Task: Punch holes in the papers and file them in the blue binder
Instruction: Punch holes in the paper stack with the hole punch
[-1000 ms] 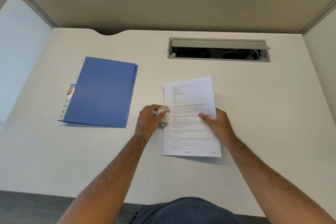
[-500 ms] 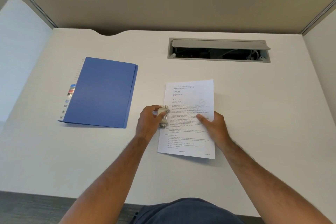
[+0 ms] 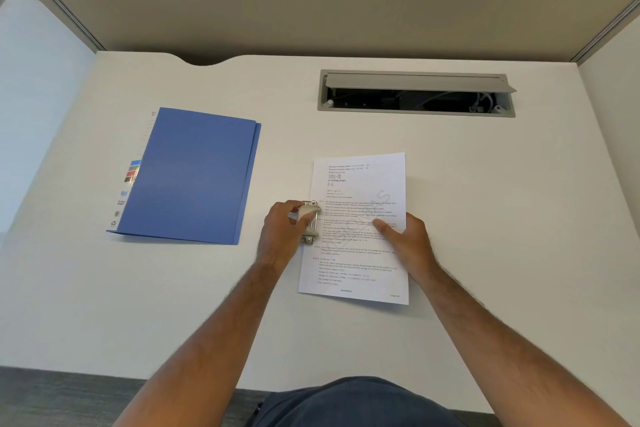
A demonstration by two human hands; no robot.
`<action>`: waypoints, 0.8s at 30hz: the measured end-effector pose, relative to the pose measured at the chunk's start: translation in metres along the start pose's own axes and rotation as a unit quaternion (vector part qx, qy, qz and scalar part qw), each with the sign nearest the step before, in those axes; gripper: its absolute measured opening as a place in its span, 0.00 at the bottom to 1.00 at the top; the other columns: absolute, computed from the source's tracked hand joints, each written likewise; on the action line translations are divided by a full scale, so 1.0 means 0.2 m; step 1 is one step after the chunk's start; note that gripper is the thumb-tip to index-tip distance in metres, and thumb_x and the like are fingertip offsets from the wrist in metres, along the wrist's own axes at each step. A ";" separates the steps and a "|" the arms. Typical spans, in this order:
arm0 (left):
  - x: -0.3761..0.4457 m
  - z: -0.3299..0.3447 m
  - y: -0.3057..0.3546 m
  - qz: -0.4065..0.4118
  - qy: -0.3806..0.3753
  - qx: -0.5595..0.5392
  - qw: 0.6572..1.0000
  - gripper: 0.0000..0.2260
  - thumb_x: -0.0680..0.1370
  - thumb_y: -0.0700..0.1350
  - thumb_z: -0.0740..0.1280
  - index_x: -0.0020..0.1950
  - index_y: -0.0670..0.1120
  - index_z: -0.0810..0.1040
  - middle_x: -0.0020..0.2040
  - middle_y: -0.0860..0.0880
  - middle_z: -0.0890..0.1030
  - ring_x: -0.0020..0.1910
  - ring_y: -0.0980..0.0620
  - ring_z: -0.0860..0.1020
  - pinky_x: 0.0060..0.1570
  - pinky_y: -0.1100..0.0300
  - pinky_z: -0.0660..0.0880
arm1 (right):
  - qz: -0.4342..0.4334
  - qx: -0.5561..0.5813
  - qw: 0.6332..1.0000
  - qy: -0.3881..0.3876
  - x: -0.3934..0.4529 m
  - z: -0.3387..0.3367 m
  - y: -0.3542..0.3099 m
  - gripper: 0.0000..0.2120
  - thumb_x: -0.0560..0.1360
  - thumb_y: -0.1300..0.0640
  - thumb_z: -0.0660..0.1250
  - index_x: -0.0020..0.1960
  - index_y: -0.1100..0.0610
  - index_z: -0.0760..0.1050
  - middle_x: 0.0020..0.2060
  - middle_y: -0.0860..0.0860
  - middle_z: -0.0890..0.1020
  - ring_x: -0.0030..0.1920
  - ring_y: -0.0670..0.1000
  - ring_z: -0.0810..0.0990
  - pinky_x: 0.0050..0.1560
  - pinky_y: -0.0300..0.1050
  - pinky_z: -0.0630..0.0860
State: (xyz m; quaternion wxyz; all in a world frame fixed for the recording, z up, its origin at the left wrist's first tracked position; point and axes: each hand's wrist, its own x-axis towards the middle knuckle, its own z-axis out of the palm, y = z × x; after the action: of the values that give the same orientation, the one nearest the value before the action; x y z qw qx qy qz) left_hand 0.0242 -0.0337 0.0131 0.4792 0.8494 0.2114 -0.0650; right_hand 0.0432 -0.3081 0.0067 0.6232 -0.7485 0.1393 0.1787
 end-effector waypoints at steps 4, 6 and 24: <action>-0.01 -0.01 0.02 -0.003 -0.005 0.000 1.000 0.18 0.78 0.60 0.74 0.64 0.54 0.80 0.60 0.55 0.78 0.51 0.57 0.82 0.43 0.66 0.80 | 0.000 0.000 1.000 0.001 0.00 0.00 0.00 0.12 0.79 0.54 0.77 0.61 0.54 0.84 0.52 0.47 0.90 0.51 0.49 0.90 0.56 0.52 0.85; 0.00 0.00 0.02 -0.006 -0.011 -0.003 1.000 0.19 0.78 0.58 0.74 0.66 0.52 0.79 0.60 0.54 0.78 0.49 0.57 0.82 0.39 0.69 0.79 | 0.001 -0.002 1.000 0.001 0.00 0.00 0.00 0.12 0.79 0.53 0.77 0.61 0.54 0.84 0.52 0.46 0.90 0.51 0.48 0.90 0.56 0.52 0.85; 0.10 0.01 0.01 -0.035 -0.001 0.011 0.999 0.20 0.81 0.64 0.66 0.64 0.52 0.77 0.59 0.54 0.78 0.55 0.53 0.80 0.55 0.52 0.82 | 0.005 -0.015 1.000 0.001 -0.01 0.00 0.01 0.12 0.78 0.53 0.77 0.61 0.53 0.84 0.52 0.45 0.90 0.51 0.47 0.90 0.57 0.52 0.85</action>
State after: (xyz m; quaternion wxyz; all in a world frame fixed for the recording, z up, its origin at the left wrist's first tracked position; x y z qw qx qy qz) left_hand 0.0436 -0.0295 0.0077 0.4674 0.8467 0.2398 -0.0846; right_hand 0.0412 -0.3079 0.0061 0.6105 -0.7576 0.1413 0.1829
